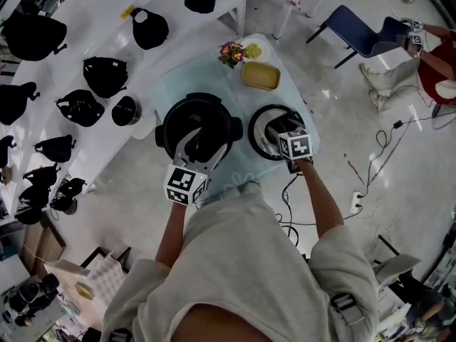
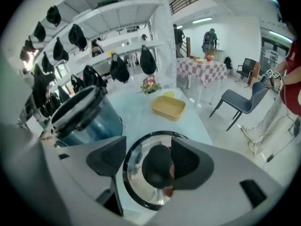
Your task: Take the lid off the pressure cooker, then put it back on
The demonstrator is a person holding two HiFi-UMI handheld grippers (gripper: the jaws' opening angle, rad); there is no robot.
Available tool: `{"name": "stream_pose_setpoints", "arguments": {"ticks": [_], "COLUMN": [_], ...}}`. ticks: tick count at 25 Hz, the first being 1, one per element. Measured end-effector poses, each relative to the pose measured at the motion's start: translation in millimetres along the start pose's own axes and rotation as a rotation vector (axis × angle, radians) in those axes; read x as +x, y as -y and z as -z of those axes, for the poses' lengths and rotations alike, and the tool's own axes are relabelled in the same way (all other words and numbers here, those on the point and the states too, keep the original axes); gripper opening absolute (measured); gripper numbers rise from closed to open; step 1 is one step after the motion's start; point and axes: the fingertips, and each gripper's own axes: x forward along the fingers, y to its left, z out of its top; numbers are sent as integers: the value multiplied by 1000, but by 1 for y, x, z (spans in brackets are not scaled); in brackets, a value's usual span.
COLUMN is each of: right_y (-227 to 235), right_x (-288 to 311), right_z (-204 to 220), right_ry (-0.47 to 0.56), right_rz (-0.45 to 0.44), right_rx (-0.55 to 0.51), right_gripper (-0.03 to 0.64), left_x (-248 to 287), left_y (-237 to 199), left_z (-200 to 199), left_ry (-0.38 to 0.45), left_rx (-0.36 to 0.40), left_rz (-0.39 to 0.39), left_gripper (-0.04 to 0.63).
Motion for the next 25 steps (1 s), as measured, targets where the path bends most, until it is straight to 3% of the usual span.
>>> {"name": "stream_pose_setpoints", "arguments": {"ticks": [5,11,18,25], "right_y": [-28,-61,-91,-82], "right_x": [-67,-140,-184,-176], "right_z": [-56,-92,-102,-85], "right_ry": [296,497,585,533], "right_rz": [-27,19,78,97], "right_rx": [47,-36,-89,-82], "right_gripper": [288,282,282,283], "left_x": [6,8,10,17], "left_y": [-1,-6,-11,-5], "left_z": [-11,-23,-25,-24], "left_ry": [32,69,93,95], "left_rx": [-5,-3,-11,-16], "left_rz": [12,17,30,40], "left_gripper": [282,282,279,279]}}
